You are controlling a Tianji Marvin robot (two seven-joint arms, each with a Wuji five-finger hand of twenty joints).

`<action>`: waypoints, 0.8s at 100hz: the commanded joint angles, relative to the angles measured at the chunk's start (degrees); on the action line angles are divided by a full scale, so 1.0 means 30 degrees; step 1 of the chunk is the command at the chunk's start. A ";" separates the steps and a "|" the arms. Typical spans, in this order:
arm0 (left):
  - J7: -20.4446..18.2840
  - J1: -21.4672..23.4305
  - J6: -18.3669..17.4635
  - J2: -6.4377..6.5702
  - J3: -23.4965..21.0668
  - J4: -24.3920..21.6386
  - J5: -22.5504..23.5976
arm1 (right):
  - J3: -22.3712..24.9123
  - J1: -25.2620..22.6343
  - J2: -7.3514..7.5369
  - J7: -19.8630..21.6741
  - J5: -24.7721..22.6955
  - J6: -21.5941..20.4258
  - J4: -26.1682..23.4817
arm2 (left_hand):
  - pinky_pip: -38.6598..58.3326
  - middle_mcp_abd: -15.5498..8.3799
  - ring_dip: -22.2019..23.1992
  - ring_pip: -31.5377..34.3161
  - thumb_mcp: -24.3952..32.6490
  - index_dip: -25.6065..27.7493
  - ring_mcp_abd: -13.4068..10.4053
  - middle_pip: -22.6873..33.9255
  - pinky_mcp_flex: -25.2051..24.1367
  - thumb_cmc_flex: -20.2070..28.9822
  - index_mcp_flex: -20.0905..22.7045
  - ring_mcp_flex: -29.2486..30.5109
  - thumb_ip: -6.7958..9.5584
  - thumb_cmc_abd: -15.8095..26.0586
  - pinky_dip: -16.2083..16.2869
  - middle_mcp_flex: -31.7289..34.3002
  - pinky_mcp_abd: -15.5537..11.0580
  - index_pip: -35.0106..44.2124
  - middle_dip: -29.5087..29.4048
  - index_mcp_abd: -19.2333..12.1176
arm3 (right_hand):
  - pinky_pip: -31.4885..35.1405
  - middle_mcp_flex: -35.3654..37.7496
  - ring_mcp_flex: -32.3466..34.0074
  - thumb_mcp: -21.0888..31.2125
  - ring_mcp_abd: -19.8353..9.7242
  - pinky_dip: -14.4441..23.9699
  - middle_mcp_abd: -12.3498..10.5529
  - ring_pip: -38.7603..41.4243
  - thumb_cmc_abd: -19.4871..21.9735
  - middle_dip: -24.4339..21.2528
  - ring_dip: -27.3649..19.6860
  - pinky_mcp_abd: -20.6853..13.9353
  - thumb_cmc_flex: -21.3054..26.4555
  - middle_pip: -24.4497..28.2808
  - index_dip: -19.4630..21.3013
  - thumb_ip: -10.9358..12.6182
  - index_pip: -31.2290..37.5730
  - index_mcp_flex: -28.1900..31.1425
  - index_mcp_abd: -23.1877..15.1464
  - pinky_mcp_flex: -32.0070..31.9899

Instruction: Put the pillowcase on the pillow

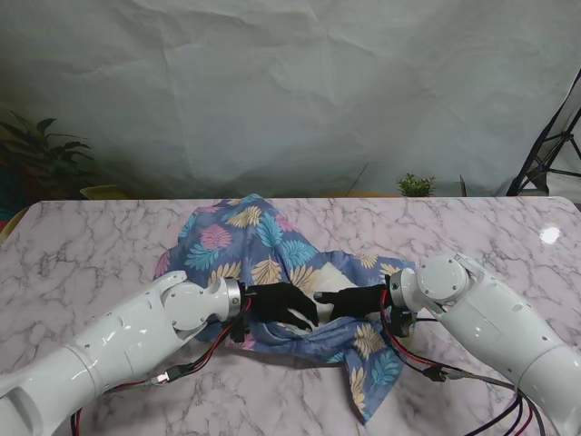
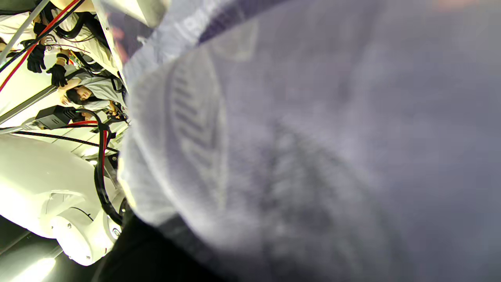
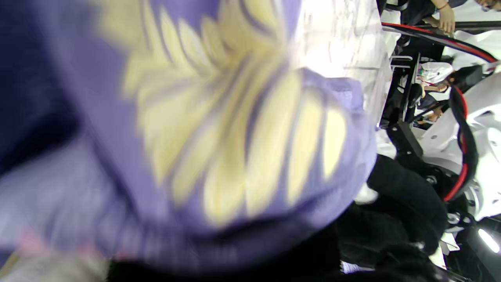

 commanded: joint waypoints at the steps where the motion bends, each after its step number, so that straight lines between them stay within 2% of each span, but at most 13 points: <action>1: -0.0840 0.0477 0.0248 0.0395 0.0382 0.0646 0.0351 | 0.0414 -0.0506 0.0375 -0.0463 -0.0663 0.0068 -0.0078 | -0.0554 0.0892 0.0216 0.1121 0.0902 0.0649 0.0556 0.1177 0.0575 0.1303 0.1602 0.2165 0.0347 -0.0470 -0.0328 0.1537 0.0450 0.1832 0.0244 -0.0822 | 0.4108 0.0755 0.0174 0.0511 -0.0235 0.0424 0.0966 0.5954 -0.0506 0.1831 0.2324 0.1008 -0.0270 0.4735 0.1507 0.0493 0.2961 0.1564 -0.1105 0.2475; 5: -0.0940 0.0447 0.0294 0.0417 0.0421 0.0634 0.0318 | 0.0794 -0.0803 0.0453 -0.1380 -0.1538 -0.0501 -0.0511 | -0.0520 0.0903 0.0214 0.1177 0.0926 0.0659 0.0541 0.1185 0.0614 0.1263 0.1616 0.2217 0.0330 -0.0437 -0.0337 0.1544 0.0448 0.1852 0.0244 -0.0840 | 0.5784 0.0748 0.0184 0.1402 -0.0859 0.2767 0.0863 0.7475 -0.1092 0.3023 0.4115 0.0083 -0.0572 0.6448 0.2856 0.0582 0.3986 0.1661 -0.1433 0.2948; 9: -0.1114 0.0386 0.0335 0.0440 0.0512 0.0637 0.0215 | 0.1290 -0.1148 0.0550 -0.2371 -0.2766 -0.1025 -0.1091 | -0.0459 0.0928 0.0224 0.1268 0.0974 0.0663 0.0516 0.1199 0.0687 0.1258 0.1607 0.2270 0.0326 -0.0420 -0.0340 0.1552 0.0429 0.1859 0.0243 -0.0817 | 0.6590 0.0725 0.0183 0.1948 -0.0952 0.3768 0.0932 0.7803 -0.1514 0.3517 0.5441 -0.0132 -0.0729 0.7182 0.3301 0.0634 0.4366 0.1700 -0.1463 0.3148; 17: -0.1417 0.0191 0.0294 0.0458 0.0812 0.0749 -0.0007 | 0.2389 -0.1797 0.0726 -0.4207 -0.5364 -0.2215 -0.2197 | -0.0349 0.0959 0.0247 0.1473 0.1060 0.0689 0.0410 0.1260 0.0802 0.1239 0.1630 0.2403 0.0327 -0.0438 -0.0354 0.1603 0.0343 0.1897 0.0249 -0.0800 | 0.6545 0.0729 0.0204 0.2212 -0.0947 0.3973 0.0949 0.7698 -0.1840 0.3474 0.5616 -0.0204 -0.0764 0.6949 0.3182 0.0586 0.3991 0.1673 -0.1487 0.3142; 22: -0.1522 0.0125 0.0250 0.0448 0.0926 0.0832 -0.0125 | 0.3017 -0.2127 0.0805 -0.4918 -0.6634 -0.2785 -0.2811 | -0.0300 0.1000 0.0254 0.1569 0.1118 0.0711 0.0362 0.1291 0.0854 0.1239 0.1635 0.2457 0.0336 -0.0483 -0.0365 0.1640 0.0310 0.1922 0.0252 -0.0791 | 0.5387 0.0757 0.0213 0.2579 -0.0911 0.3304 0.0862 0.7393 -0.1782 0.2905 0.4174 0.0169 -0.1132 0.5832 0.2480 0.0398 0.3112 0.1586 -0.1610 0.2938; 27: -0.1618 0.0106 0.0249 0.0457 0.0964 0.0839 -0.0221 | 0.3487 -0.2346 0.0980 -0.4663 -0.7369 -0.2689 -0.3617 | -0.0265 0.1002 0.0256 0.1630 0.1167 0.0734 0.0347 0.1317 0.0874 0.1232 0.1660 0.2478 0.0342 -0.0507 -0.0374 0.1671 0.0297 0.1953 0.0257 -0.0777 | 0.4148 0.0796 0.0231 0.2521 -0.0542 0.2403 0.0902 0.6072 -0.1656 0.2106 0.3048 0.0670 -0.1302 0.4269 0.1521 0.0325 0.1742 0.1521 -0.1423 0.2686; 32: -0.1691 0.0102 0.0270 0.0481 0.0971 0.0801 -0.0263 | 0.3660 -0.2385 0.1206 -0.4280 -0.8252 -0.2704 -0.4253 | -0.0209 0.1007 0.0251 0.1726 0.1249 0.0750 0.0318 0.1337 0.0936 0.1195 0.1653 0.2530 0.0343 -0.0547 -0.0395 0.1687 0.0248 0.1966 0.0253 -0.0791 | 0.3228 0.0807 0.0198 0.2119 -0.0204 0.0695 0.0786 0.4623 -0.1310 0.1156 0.1812 0.1348 -0.1272 0.2763 0.0087 0.0298 0.0593 0.1366 -0.1369 0.2363; 37: -0.1736 0.0091 0.0265 0.0497 0.0977 0.0787 -0.0289 | 0.3505 -0.2171 0.1522 -0.3658 -0.9417 -0.2833 -0.4852 | -0.0171 0.1015 0.0242 0.1786 0.1300 0.0764 0.0274 0.1352 0.0979 0.1157 0.1681 0.2592 0.0336 -0.0560 -0.0408 0.1715 0.0237 0.1986 0.0247 -0.0774 | 0.2605 0.0813 0.0232 0.1777 -0.0342 -0.0040 0.0441 0.3667 -0.0764 0.0695 0.1326 0.1280 -0.1508 0.1850 -0.0525 0.0294 -0.0169 0.1266 -0.1611 0.2207; 49: -0.1816 -0.0017 0.0155 0.0496 0.1106 0.0873 -0.0364 | 0.2567 -0.1298 0.2237 -0.1400 -1.2077 -0.3020 -0.6130 | -0.0106 0.1014 0.0234 0.1913 0.1444 0.0781 0.0209 0.1365 0.1029 0.1134 0.1708 0.2651 0.0341 -0.0610 -0.0438 0.1742 0.0224 0.2008 0.0237 -0.0810 | 0.0057 0.0860 0.0336 0.0723 -0.1112 -0.1780 -0.0915 -0.0655 0.0878 -0.1304 -0.0729 0.0591 -0.2382 -0.2165 -0.2667 0.0458 -0.3566 0.0781 -0.2850 0.1314; 55: -0.1873 -0.0044 0.0110 0.0487 0.1151 0.0914 -0.0454 | 0.2138 -0.0967 0.2390 -0.0741 -1.2488 -0.2741 -0.6339 | -0.0105 0.1022 0.0211 0.1926 0.1515 0.0786 0.0216 0.1363 0.1003 0.1110 0.1711 0.2619 0.0334 -0.0657 -0.0465 0.1753 0.0212 0.2012 0.0234 -0.0791 | -0.0544 0.0864 0.0340 0.0552 -0.0991 -0.2012 -0.1073 -0.2473 0.1161 -0.2191 -0.1602 0.0872 -0.2540 -0.4020 -0.3380 0.0587 -0.4947 0.0381 -0.2892 0.0554; 72: -0.1949 -0.0049 0.0011 0.0472 0.1202 0.1003 -0.0622 | 0.1363 -0.0341 0.2528 -0.0219 -1.3486 -0.2411 -0.6217 | -0.0117 0.1016 0.0115 0.1952 0.1731 0.0808 0.0194 0.1347 0.1005 0.0985 0.1745 0.2647 0.0291 -0.0713 -0.0557 0.1803 0.0131 0.2040 0.0225 -0.0799 | -0.1449 0.0872 0.0322 0.0303 -0.0555 -0.1909 -0.1079 -0.5667 0.1585 -0.3618 -0.3043 0.1836 -0.2857 -0.7611 -0.3561 0.0692 -0.6453 -0.1403 -0.2758 -0.0735; 76: -0.2011 -0.0052 0.0030 0.0490 0.1206 0.0982 -0.0660 | 0.1104 -0.0134 0.2609 0.0044 -1.3950 -0.2443 -0.6317 | -0.0114 0.1011 0.0105 0.1963 0.1764 0.0808 0.0189 0.1337 0.0996 0.0974 0.1742 0.2644 0.0286 -0.0723 -0.0566 0.1790 0.0148 0.2037 0.0221 -0.0809 | -0.1771 0.0869 0.0344 0.0140 -0.0756 -0.1789 -0.1334 -0.7454 0.1849 -0.4234 -0.3770 0.1742 -0.3047 -0.9375 -0.3533 0.0671 -0.6916 -0.2377 -0.3049 -0.1238; 80: -0.2051 -0.0052 0.0037 0.0498 0.1207 0.0977 -0.0693 | 0.0906 0.0018 0.2663 0.0200 -1.4423 -0.2519 -0.6404 | -0.0108 0.0998 0.0092 0.1973 0.1799 0.0812 0.0179 0.1344 0.1000 0.0965 0.1741 0.2647 0.0279 -0.0743 -0.0574 0.1816 0.0159 0.2039 0.0224 -0.0815 | -0.1763 0.0622 0.0255 -0.0041 -0.0861 -0.1578 -0.1505 -0.8670 0.2173 -0.4413 -0.4137 0.1480 -0.3297 -1.0420 -0.3405 0.0665 -0.7061 -0.3062 -0.3221 -0.1326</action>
